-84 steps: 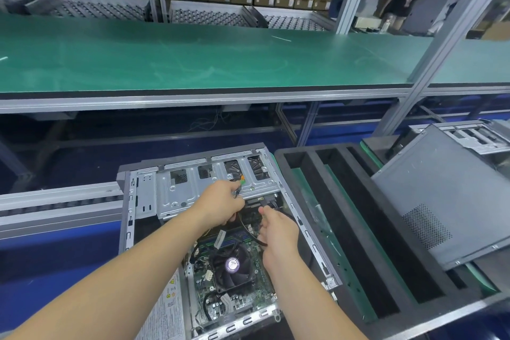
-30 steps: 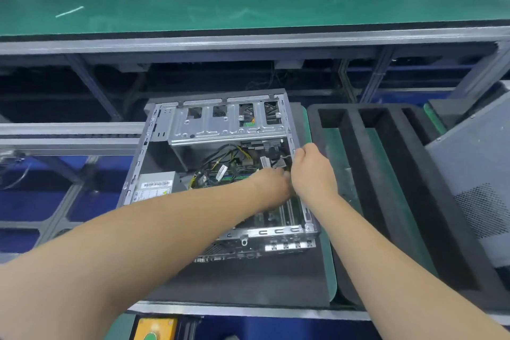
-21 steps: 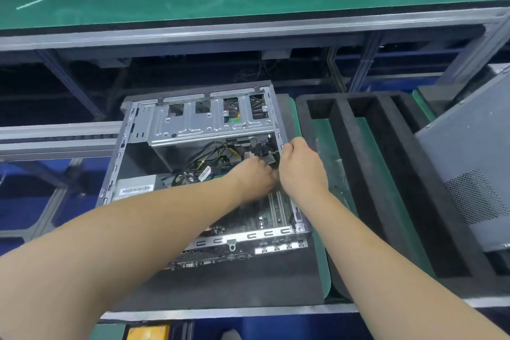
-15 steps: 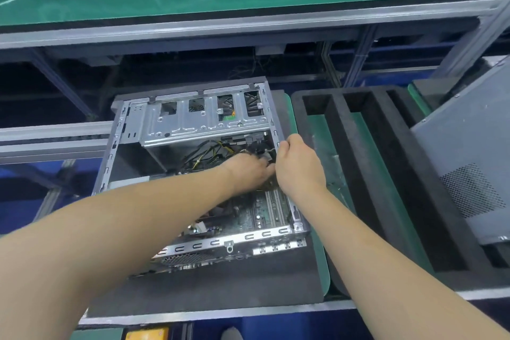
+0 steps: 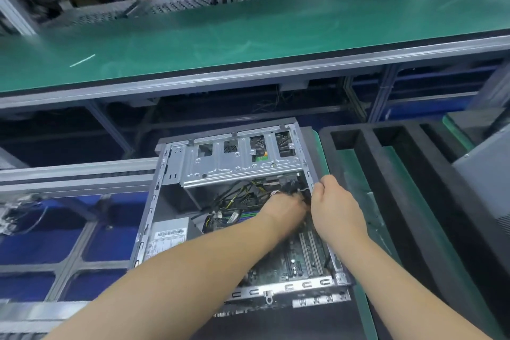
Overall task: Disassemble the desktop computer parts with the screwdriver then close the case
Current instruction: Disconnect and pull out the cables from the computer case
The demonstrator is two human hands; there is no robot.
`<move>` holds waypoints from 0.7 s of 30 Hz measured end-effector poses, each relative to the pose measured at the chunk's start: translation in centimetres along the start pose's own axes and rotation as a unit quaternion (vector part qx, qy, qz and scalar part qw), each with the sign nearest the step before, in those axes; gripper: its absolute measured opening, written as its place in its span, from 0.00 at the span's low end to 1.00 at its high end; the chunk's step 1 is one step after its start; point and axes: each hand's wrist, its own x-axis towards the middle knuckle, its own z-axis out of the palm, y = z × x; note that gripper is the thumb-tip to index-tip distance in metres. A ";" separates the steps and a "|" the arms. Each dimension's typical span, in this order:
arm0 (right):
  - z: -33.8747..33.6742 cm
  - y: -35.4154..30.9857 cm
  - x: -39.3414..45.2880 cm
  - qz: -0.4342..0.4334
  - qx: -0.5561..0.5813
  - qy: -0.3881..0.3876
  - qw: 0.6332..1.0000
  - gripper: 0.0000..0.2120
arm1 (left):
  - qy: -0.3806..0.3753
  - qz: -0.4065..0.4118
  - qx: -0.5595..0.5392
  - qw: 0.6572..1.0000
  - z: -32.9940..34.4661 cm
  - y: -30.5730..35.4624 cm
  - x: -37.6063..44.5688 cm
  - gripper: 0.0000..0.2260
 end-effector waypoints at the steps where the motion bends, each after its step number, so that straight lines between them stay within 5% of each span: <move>1: 0.0 0.0 0.0 -0.001 -0.001 0.000 1.000 0.13 | -0.001 -0.004 0.006 1.000 0.0 0.0 0.1 0.17; 11: 0.0 0.0 0.0 0.003 -0.004 0.000 1.000 0.12 | -0.045 -0.103 -0.082 0.990 -0.4 0.8 0.8 0.19; 21: 0.1 0.3 -0.1 0.008 -0.001 -0.008 1.000 0.12 | -0.048 -0.088 -0.129 0.987 -0.3 1.0 0.8 0.16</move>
